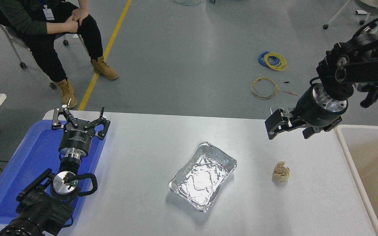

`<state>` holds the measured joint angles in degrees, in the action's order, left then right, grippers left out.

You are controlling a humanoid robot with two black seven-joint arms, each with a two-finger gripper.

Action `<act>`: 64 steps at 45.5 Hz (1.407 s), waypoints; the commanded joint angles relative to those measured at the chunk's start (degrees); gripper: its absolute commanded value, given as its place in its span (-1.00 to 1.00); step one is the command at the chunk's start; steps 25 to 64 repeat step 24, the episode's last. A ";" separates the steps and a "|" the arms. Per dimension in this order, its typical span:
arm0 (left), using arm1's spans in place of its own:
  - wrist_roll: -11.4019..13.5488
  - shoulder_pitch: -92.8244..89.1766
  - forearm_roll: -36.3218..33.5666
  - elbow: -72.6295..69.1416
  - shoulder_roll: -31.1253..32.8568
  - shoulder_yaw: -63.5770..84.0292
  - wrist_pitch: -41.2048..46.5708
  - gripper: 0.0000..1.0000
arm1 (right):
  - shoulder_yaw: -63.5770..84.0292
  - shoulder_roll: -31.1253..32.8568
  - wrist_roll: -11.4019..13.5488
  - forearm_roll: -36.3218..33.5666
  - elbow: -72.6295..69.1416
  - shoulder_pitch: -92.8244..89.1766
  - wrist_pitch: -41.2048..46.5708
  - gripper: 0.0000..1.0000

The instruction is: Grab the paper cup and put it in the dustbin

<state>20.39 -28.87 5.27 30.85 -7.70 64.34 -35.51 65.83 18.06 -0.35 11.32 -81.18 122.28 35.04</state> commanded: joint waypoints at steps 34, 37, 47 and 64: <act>0.00 0.04 0.00 0.00 0.05 0.00 0.00 1.00 | 0.18 0.57 0.09 -1.03 0.68 1.03 2.32 1.00; 0.00 0.04 0.00 0.00 0.05 0.00 0.00 1.00 | 0.18 0.57 0.09 -1.03 0.68 1.03 2.32 1.00; 0.00 0.04 0.00 0.00 0.05 0.00 0.00 1.00 | 0.18 0.57 0.09 -1.03 0.68 1.03 2.32 1.00; 0.00 0.04 0.00 0.00 0.05 0.00 0.00 1.00 | 0.18 0.57 0.09 -1.03 0.68 1.03 2.32 1.00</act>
